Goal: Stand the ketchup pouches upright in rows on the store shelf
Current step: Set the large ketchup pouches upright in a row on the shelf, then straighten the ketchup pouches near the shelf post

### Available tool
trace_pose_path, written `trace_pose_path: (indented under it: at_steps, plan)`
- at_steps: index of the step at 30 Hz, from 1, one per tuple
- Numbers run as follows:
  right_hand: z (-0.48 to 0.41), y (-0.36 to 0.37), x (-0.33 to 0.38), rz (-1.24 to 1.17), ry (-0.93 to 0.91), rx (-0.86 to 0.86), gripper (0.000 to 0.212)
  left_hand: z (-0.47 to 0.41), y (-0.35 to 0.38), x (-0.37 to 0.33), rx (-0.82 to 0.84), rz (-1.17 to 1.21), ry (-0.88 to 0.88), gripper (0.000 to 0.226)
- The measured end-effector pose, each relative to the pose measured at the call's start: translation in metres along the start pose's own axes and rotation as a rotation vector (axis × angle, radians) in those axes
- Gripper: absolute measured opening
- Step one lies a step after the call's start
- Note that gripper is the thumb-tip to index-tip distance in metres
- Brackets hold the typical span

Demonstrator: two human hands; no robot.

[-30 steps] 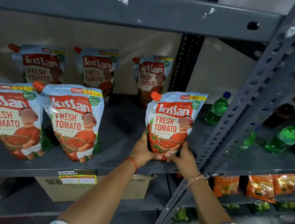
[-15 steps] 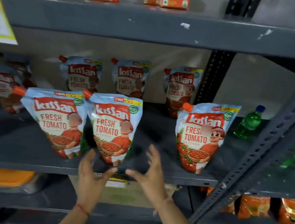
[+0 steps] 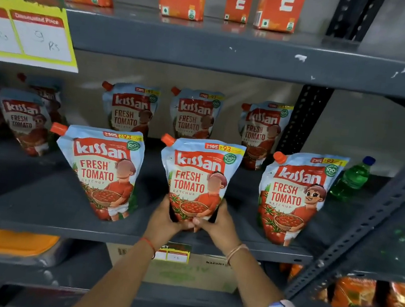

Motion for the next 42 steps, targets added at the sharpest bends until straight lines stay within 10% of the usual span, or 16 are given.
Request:
trace_pose_path:
  at_steps: [6, 10, 16, 25, 32, 38, 42]
  plan:
    - [0.074, 0.021, 0.019, 0.31, -0.167, -0.378, 0.073, 0.045, -0.053, 0.03, -0.339, 0.029, 0.059, 0.073]
    - [0.071, 0.087, 0.041, 0.251, -0.297, -0.171, 0.05, 0.057, -0.147, 0.06, -0.663, -0.09, 0.031, 0.078]
    - [-0.018, 0.165, 0.048, 0.085, -0.01, 0.048, 0.059, 0.0, -0.187, 0.049, -0.145, -0.214, 0.008, 0.095]
    - [-0.02, 0.202, 0.05, 0.439, 0.033, 0.005, 0.042, -0.005, -0.209, 0.058, -0.116, -0.205, -0.049, 0.082]
    - [0.009, 0.205, 0.048, 0.557, -0.164, 0.141, 0.086, 0.023, -0.224, 0.076, -0.328, -0.238, -0.055, 0.079]
    - [0.046, 0.234, 0.065, 0.8, -0.346, -0.092, 0.07, 0.065, -0.314, 0.103, -0.756, -0.011, -0.023, 0.06]
    - [0.026, 0.314, 0.096, 0.529, -0.591, 0.151, 0.056, 0.067, -0.393, 0.113, -0.889, 0.186, -0.019, 0.053]
Point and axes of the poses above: each hand's wrist, its own z-axis away from the middle knuckle, its own y-axis out of the palm, x = y × z, the point moved 5 cm from there along -z, towards the middle knuckle, and after that the axes turned 15 degrees about -y, right-handed, at the moved point
